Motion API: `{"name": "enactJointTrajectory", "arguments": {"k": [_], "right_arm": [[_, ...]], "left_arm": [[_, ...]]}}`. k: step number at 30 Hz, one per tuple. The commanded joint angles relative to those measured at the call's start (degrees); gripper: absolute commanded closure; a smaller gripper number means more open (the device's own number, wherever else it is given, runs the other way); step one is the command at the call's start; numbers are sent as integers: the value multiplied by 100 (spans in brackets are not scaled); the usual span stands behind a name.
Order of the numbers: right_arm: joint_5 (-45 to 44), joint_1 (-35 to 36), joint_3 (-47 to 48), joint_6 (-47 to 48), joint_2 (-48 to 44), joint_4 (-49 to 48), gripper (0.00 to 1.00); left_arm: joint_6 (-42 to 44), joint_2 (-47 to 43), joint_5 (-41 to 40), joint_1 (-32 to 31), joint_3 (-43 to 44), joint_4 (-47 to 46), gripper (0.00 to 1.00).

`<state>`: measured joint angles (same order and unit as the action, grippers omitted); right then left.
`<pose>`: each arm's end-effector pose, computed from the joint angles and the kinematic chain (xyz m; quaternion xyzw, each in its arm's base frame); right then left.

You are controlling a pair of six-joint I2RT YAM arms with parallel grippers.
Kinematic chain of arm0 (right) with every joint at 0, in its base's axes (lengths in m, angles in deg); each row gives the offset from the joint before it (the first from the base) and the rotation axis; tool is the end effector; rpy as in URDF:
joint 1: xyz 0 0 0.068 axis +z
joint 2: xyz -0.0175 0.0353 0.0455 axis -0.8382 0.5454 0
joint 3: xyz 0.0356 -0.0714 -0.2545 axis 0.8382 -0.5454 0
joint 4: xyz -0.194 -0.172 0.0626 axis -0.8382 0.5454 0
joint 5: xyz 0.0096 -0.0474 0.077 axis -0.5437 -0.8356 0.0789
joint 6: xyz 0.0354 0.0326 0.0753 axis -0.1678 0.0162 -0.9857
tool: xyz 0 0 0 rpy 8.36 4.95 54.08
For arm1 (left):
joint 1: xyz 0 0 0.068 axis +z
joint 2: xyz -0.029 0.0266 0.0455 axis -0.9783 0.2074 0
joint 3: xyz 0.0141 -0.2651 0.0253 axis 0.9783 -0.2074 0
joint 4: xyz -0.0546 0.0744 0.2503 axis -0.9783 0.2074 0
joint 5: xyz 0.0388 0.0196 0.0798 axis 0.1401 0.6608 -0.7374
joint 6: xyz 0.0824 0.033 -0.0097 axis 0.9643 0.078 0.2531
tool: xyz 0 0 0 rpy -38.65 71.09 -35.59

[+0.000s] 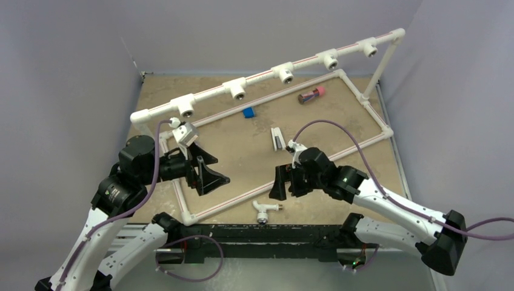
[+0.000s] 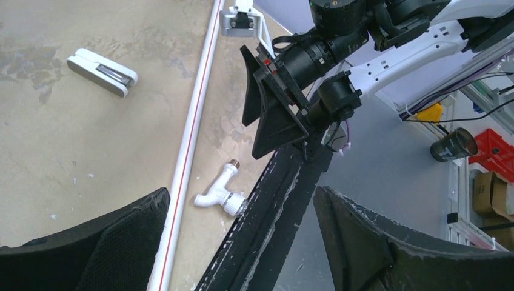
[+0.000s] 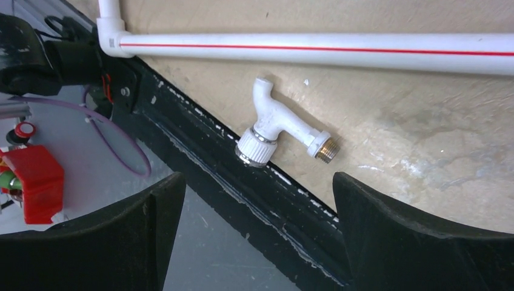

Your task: Install the water faucets

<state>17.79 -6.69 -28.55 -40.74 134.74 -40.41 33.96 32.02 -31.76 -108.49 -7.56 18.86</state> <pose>0.1477 0.1976 0.2405 -0.1319 0.8845 0.3587 0.2674 0.1104 -0.1194 0.3866 0.2656 0.7350 -0.4630 0.4181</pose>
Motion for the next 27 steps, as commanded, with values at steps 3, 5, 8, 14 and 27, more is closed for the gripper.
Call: {"name": "enactJointTrajectory", "arguments": {"k": [3, 5, 8, 14, 27], "right_arm": [[-222, 503, 10, -514, 440, -162, 9], [-465, 718, 52, -690, 643, -162, 9], [-729, 1093, 121, -1001, 908, -196, 11], [-1333, 1849, 390, -1688, 1579, -269, 12], [-2110, 2587, 962, -2504, 2916, -334, 23]], "left_arm": [[46, -6, -318, -21, -11, 219, 12], [77, -16, -363, -20, -8, 244, 12], [100, -40, -380, -19, -17, 278, 12], [166, -76, -423, -25, 17, 381, 12], [288, -118, -441, -24, 142, 574, 12]]}}
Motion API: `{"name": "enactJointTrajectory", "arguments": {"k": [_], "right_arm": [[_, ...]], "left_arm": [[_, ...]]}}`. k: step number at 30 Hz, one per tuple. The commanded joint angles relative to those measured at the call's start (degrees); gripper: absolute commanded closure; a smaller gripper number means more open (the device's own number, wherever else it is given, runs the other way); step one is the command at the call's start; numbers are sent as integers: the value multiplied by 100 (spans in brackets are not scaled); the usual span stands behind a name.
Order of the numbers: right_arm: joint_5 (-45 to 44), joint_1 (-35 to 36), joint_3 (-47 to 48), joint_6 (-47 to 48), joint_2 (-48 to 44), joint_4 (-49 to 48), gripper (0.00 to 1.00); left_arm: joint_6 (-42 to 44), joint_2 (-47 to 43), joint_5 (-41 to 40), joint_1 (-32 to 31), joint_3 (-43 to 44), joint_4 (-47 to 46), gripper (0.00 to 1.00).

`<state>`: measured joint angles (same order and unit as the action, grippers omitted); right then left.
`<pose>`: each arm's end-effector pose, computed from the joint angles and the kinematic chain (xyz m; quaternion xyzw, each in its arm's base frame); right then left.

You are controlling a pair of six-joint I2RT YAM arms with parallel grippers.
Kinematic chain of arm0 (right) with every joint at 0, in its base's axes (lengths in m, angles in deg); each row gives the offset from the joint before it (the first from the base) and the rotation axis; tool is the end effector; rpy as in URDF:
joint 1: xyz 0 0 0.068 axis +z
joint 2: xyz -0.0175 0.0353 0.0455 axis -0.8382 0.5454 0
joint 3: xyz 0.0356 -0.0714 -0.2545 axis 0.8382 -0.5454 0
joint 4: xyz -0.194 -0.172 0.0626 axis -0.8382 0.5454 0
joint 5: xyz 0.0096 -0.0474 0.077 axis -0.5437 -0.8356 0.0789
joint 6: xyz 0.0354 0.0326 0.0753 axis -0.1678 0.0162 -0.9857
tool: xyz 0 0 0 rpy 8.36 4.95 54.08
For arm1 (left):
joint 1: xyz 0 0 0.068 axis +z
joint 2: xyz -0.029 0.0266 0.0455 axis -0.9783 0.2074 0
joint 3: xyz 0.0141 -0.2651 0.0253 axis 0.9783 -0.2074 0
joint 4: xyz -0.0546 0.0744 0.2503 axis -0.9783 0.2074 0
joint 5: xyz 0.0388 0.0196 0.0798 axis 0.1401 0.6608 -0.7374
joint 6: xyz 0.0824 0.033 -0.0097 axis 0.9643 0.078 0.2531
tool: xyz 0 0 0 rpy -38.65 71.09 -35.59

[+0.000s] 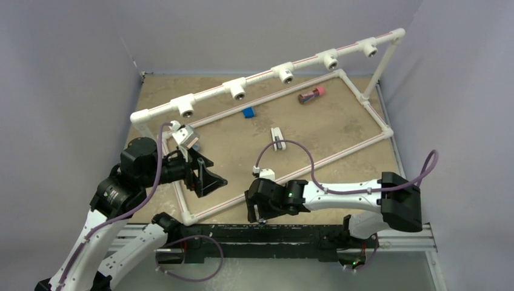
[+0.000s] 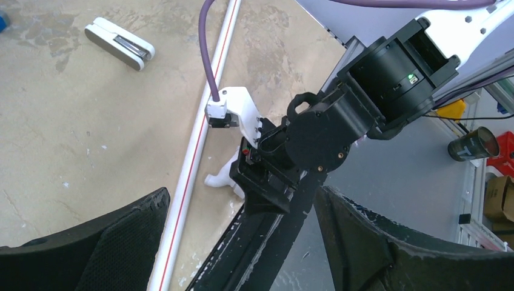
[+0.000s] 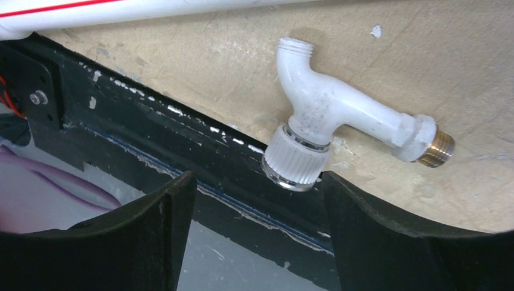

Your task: Install the water faucets

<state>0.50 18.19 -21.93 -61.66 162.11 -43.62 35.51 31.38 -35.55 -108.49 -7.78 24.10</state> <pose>0.0911 0.2997 0.1629 -0.1144 0.9445 0.2501 0.1795 0.1094 -0.1137 0.3738 0.2508 0.7660 -0.4297 0.4071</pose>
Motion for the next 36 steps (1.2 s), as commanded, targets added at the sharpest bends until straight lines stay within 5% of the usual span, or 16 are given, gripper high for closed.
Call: {"name": "enactJointTrajectory", "arguments": {"k": [1, 22, 28, 33, 36], "right_arm": [[-415, 125, 322, -448, 249, -5, 24], [-1034, 291, 237, -844, 1037, 243, 45], [-1032, 300, 140, -802, 1043, 253, 62], [-989, 326, 23, -621, 699, 265, 100], [-991, 375, -7, -324, 356, 271, 100]], "left_arm": [[141, -62, -65, -23, 182, 70, 12], [223, -64, -72, -21, 269, 178, 12], [202, -12, -85, -26, 277, 179, 12], [108, 32, -31, -25, 338, 157, 12], [47, 85, 19, -15, 356, 121, 12]]}}
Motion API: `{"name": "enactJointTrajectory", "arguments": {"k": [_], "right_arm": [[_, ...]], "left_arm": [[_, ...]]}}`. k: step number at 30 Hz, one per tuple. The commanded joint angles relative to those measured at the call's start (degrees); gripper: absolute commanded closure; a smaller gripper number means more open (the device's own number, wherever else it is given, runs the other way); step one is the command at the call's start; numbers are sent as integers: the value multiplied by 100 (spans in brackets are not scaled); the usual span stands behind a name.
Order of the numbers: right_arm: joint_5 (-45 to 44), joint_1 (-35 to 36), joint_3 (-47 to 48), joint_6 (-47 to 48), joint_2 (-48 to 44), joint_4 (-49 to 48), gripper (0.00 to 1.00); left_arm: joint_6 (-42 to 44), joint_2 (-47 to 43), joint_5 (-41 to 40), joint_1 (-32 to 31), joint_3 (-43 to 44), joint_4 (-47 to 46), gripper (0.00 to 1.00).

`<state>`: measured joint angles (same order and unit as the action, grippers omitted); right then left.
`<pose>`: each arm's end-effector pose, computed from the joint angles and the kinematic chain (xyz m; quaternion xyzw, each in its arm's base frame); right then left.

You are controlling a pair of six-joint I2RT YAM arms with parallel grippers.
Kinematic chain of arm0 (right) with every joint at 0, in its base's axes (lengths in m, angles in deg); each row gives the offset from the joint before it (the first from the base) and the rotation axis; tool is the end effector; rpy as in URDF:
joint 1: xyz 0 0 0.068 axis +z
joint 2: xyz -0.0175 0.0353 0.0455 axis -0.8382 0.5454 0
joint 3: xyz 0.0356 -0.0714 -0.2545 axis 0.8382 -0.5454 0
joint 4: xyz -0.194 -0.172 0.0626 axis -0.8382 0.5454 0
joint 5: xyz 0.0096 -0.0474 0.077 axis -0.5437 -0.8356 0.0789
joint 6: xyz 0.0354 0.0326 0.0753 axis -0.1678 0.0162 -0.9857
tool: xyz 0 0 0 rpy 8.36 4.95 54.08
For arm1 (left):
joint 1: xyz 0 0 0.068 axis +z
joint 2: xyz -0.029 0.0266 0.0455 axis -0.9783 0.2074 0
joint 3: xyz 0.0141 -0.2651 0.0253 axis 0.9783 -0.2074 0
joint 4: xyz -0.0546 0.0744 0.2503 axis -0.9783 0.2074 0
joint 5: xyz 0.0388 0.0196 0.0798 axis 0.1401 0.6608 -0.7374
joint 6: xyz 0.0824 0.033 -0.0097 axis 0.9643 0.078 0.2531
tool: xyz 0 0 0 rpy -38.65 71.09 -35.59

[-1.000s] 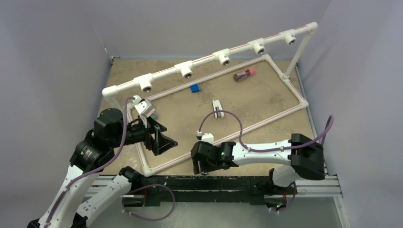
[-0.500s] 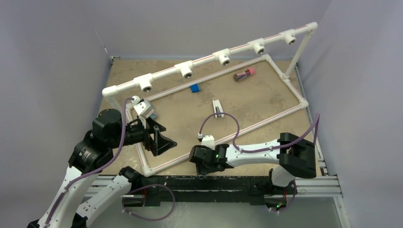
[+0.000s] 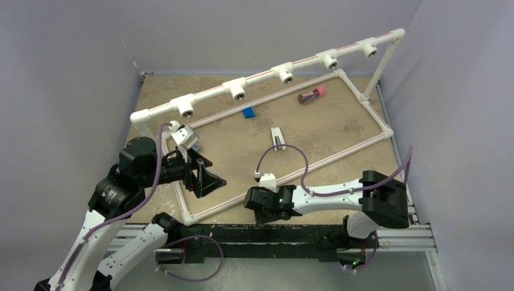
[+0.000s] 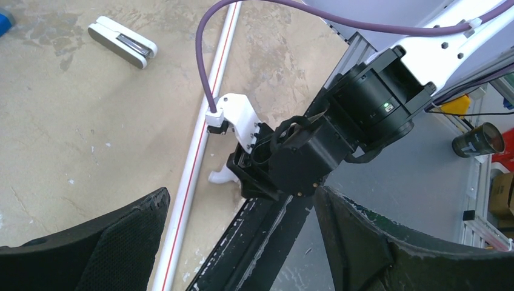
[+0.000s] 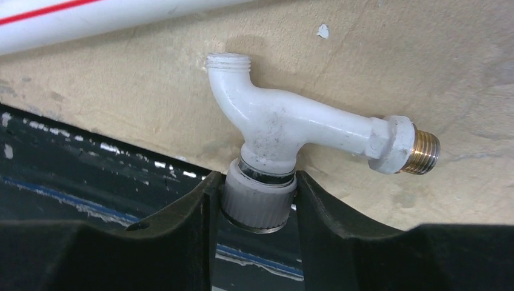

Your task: Install the water faucets

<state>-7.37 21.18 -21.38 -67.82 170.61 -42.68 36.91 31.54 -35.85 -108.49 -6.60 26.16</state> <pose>0.0864 0.3050 0.1228 -0.0796 0.9618 0.1698 0.1993 0.1069 -0.1119 0.3755 0.2574 0.7688 -0.4214 0.4064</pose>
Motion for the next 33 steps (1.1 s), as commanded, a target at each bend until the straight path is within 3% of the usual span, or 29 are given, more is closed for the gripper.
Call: {"name": "enactJointTrajectory", "arguments": {"k": [1, 10, 16, 27, 33], "right_arm": [[-224, 112, -58, 407, -610, 163, 100], [-185, 295, 94, 1551, -1701, -77, 100], [138, 440, 173, 2674, -2140, -971, 100], [1217, 502, 263, 5666, -2401, -2018, 100], [1880, 502, 453, 7626, -2367, -1676, 100]], "left_arm": [[-117, 84, 66, -21, 233, -96, 12], [-326, 225, -130, -19, 337, -171, 12], [-436, 377, -532, -21, 329, -66, 14], [-754, 385, -652, -16, 208, 289, 14], [-989, 383, -323, -25, -30, 317, 14]]}}
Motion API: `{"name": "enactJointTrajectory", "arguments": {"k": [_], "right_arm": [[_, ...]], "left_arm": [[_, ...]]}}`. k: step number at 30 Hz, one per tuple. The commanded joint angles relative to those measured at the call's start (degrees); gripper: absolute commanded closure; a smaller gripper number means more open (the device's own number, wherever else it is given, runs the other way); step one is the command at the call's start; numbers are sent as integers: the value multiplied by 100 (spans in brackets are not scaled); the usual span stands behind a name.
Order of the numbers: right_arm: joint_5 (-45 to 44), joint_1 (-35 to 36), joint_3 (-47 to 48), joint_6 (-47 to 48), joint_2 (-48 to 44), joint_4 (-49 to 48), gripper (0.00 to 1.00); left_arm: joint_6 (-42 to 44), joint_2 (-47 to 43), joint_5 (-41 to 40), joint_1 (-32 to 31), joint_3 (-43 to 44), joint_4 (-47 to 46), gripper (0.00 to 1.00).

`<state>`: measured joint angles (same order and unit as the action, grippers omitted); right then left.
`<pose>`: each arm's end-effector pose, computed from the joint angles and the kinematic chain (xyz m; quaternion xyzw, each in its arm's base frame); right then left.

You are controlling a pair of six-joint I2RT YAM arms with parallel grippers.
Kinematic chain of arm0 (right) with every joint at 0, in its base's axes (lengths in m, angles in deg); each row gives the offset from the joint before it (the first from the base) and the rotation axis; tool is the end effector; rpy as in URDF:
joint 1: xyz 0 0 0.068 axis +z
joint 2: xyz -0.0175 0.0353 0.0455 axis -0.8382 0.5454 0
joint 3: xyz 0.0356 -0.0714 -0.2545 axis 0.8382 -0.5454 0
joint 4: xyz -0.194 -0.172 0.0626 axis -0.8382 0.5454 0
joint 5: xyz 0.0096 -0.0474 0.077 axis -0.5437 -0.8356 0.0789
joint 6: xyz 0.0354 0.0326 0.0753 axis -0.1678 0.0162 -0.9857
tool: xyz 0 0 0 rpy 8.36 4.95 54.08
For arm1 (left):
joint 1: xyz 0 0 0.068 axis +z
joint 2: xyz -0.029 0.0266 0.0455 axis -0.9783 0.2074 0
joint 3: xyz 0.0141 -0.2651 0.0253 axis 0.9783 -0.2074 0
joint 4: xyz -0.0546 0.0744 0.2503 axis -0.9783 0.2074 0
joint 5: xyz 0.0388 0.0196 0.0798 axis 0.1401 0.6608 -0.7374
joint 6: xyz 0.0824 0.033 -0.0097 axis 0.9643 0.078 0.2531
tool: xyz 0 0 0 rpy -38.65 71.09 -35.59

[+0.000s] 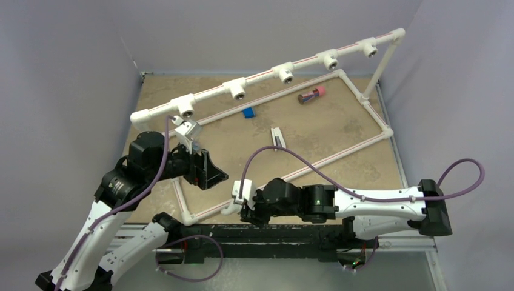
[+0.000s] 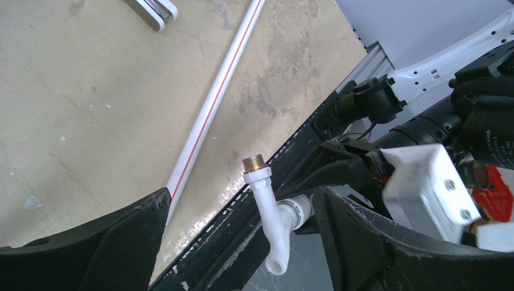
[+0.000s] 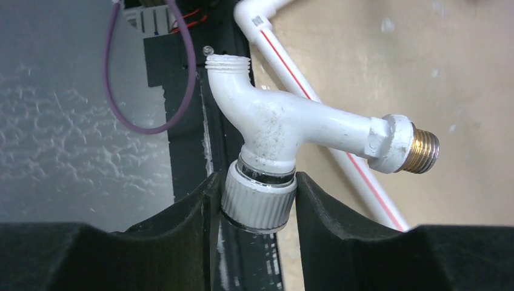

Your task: Install the water faucets

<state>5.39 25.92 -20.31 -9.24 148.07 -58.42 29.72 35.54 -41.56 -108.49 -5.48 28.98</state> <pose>0.0437 0.3139 0.2762 -0.5087 0.6695 0.3631 0.4016 0.1248 -0.1144 0.3645 0.1747 0.8224 -0.4008 0.3641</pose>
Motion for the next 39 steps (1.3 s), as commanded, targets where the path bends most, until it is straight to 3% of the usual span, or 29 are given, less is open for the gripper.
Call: {"name": "enactJointTrajectory", "arguments": {"k": [1, 9, 17, 22, 28, 39], "right_arm": [[743, 27, 361, 2072, -120, 0, 100], [1490, 27, 780, 3984, 36, 968, 100], [1351, 27, 1309, 4857, 471, 1741, 100], [1246, 27, 1598, 5113, 651, 1947, 100], [1283, 27, 1898, 5161, 792, 2175, 100], [1547, 36, 2118, 5155, 858, 2516, 100]], "left_arm": [[-292, -2, 404, -22, -198, 3, 14], [-411, 229, 1644, -21, -676, -207, 14], [-366, 595, 3053, -23, -928, -205, 15], [-297, 690, 3653, -25, -1039, -124, 21], [-229, 745, 3788, -122, -1311, 10, 27], [-139, 793, 3808, -366, -1420, 77, 51]]}}
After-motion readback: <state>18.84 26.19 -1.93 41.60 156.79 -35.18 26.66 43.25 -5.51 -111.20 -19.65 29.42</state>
